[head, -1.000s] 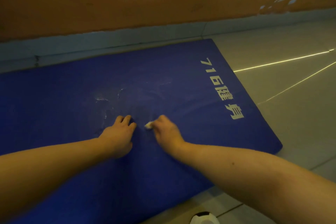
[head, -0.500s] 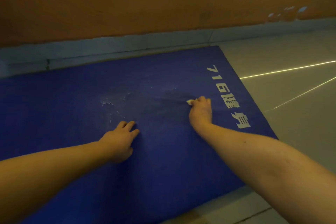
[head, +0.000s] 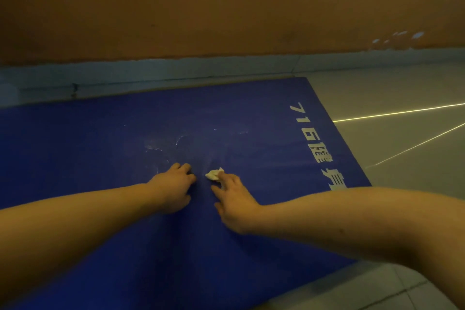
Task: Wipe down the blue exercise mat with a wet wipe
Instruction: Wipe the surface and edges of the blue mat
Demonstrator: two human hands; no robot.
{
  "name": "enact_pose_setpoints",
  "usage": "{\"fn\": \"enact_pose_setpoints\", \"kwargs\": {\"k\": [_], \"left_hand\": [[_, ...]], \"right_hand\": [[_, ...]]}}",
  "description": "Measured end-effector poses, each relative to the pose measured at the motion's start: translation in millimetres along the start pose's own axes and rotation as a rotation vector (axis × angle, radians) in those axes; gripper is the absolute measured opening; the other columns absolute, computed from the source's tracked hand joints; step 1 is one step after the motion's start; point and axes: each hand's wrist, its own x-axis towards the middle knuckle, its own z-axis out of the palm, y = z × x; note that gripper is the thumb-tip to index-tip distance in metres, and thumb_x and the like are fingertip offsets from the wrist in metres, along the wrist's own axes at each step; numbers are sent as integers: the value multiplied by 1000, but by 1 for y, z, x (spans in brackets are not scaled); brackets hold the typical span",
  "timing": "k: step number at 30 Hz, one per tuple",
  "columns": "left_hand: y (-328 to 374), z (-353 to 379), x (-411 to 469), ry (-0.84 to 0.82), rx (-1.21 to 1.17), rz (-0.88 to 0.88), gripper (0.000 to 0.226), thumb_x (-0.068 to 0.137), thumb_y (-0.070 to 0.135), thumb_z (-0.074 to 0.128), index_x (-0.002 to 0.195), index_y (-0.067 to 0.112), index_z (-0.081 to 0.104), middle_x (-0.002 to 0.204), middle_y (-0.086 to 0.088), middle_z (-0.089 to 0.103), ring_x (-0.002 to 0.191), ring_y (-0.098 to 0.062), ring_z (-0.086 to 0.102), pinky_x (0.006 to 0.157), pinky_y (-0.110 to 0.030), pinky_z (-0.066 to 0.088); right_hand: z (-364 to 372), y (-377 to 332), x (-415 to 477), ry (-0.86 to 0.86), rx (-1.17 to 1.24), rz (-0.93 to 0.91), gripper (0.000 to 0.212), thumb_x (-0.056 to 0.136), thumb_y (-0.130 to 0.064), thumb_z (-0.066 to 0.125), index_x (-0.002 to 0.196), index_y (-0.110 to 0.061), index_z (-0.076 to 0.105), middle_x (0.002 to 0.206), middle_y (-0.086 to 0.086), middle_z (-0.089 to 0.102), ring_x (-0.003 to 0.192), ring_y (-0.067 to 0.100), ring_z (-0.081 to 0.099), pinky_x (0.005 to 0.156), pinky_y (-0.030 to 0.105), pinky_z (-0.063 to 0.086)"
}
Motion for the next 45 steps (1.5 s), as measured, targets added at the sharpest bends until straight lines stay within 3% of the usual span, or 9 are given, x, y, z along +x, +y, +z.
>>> {"fn": "enact_pose_setpoints", "kwargs": {"k": [4, 9, 12, 19, 27, 31, 35, 40, 45], "left_hand": [[-1, -3, 5, 8, -16, -12, 52, 99, 36, 51, 147, 23, 40, 144, -2, 33, 127, -25, 38, 96, -41, 50], [4, 4, 1, 20, -6, -33, 51, 99, 34, 51, 146, 22, 40, 143, -2, 32, 125, -25, 37, 93, -40, 51], [5, 4, 1, 30, 3, -26, 51, 99, 33, 51, 147, 21, 40, 144, -1, 32, 125, -24, 38, 94, -39, 51], [1, 3, -1, 46, -10, 3, 48, 97, 31, 51, 144, 21, 43, 144, -1, 36, 125, -23, 40, 94, -37, 49], [-3, 5, -9, 47, 24, 38, 53, 98, 31, 51, 149, 22, 40, 152, 3, 32, 131, -21, 38, 97, -34, 47], [-10, 7, -14, 14, 22, 22, 55, 99, 31, 49, 152, 20, 36, 156, 2, 28, 136, -22, 35, 100, -36, 48], [-21, 9, -16, 22, 19, -28, 56, 99, 31, 51, 151, 20, 35, 156, 1, 27, 137, -24, 34, 99, -38, 49], [-34, 9, -14, 43, -14, -112, 61, 98, 28, 53, 153, 17, 32, 161, -1, 18, 144, -27, 26, 105, -41, 47], [-36, 7, -6, 78, -33, -191, 73, 94, 41, 62, 154, 18, 29, 163, -2, 12, 148, -28, 18, 106, -44, 48]], "right_hand": [[13, -7, -1, 46, -111, 23, 62, 107, -42, 35, 162, -21, 14, 168, 3, -19, 154, 27, -14, 125, 47, 6], [26, -7, 2, 261, -74, 0, 67, 102, -37, 48, 160, -21, 18, 160, 5, 22, 144, 28, 23, 118, 44, 27], [21, -3, 7, 294, -30, 26, 64, 102, -33, 48, 159, -20, 21, 154, 2, 30, 140, 25, 29, 116, 42, 31], [30, 5, 8, 110, -152, 49, 69, 101, -56, 9, 162, -27, -5, 165, 3, -28, 152, 27, -26, 125, 46, -9], [19, 6, 7, 32, -189, -165, 72, 108, -42, 33, 161, -15, -6, 168, 3, -16, 154, 18, -18, 125, 36, -10], [-22, 71, 19, 175, -107, 210, 70, 107, -40, 37, 162, -12, 3, 170, 8, -3, 156, 23, -4, 126, 37, -4], [-41, 93, 27, 161, -7, 560, 73, 108, -44, 29, 160, -7, -6, 168, 12, -13, 155, 27, -11, 127, 44, 0], [4, 12, 38, 187, 79, 215, 71, 108, -39, 35, 161, -10, -1, 169, 10, -11, 156, 24, -9, 126, 37, -5], [19, -11, 36, 45, -130, -137, 70, 108, -42, 29, 161, -12, -6, 168, 4, -16, 154, 17, -18, 126, 36, -7]]}}
